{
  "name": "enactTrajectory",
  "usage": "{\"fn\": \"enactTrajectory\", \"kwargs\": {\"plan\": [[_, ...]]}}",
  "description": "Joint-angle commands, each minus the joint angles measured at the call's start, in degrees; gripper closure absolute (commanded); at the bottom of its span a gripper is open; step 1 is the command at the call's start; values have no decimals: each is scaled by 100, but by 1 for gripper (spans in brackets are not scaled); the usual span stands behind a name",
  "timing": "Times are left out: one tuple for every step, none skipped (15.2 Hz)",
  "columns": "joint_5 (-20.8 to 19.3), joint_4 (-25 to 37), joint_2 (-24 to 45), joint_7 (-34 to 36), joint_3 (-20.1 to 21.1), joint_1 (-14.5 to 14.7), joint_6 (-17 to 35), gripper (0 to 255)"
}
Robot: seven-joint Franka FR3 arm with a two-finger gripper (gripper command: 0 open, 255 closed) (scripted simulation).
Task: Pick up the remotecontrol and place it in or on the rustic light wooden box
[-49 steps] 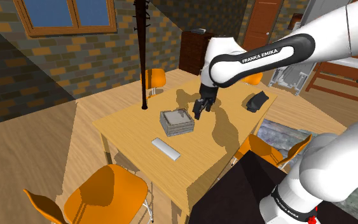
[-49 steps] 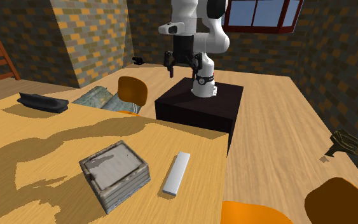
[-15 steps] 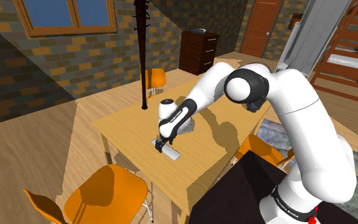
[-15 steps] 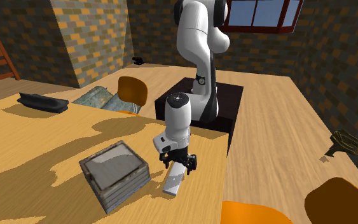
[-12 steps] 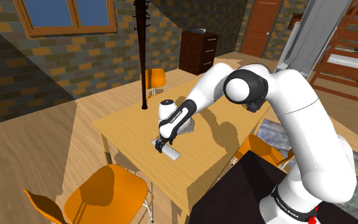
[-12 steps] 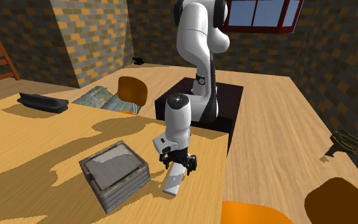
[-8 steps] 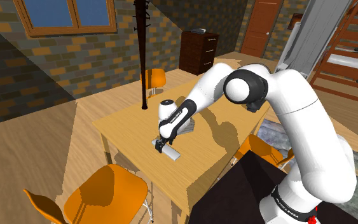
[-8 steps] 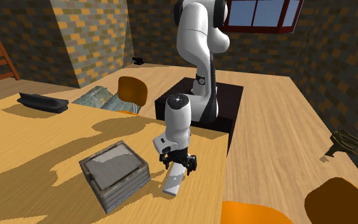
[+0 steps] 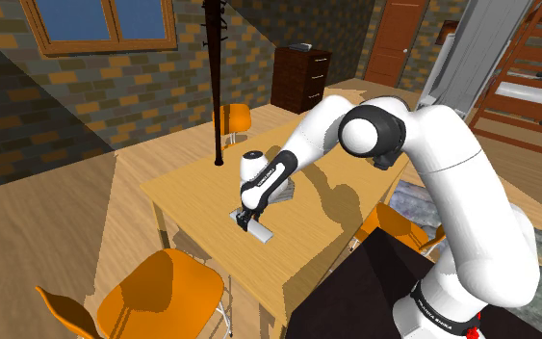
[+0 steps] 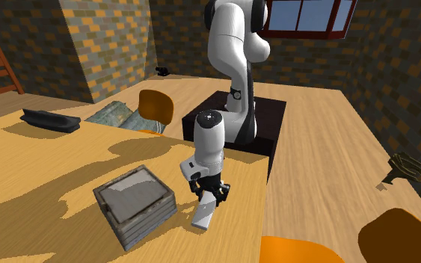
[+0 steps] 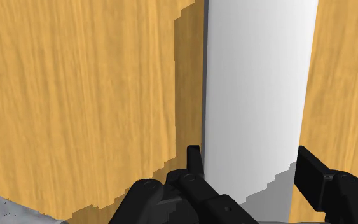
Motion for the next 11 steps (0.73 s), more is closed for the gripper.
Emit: {"fn": "enactTrajectory", "kwargs": {"plan": [[0,0,1,1,0,0,0,255],[0,0,1,1,0,0,1,255],[3,-35,-71,-1,3,-3,-37,255],[5,-68,-142,-3,7,-6,-74,255],[8,-100,-213,-5,11,-9,-113,255],[11,-128,-282,-8,15,-12,-155,255],[14,-157,-352,-10,19,-15,-195,255],[17,-185,-421,-12,22,-17,-237,255],[20,-211,-489,-15,26,-20,-279,255],[24,-236,-557,-17,30,-23,-322,255],[27,-260,-625,-20,34,-26,-366,255]]}}
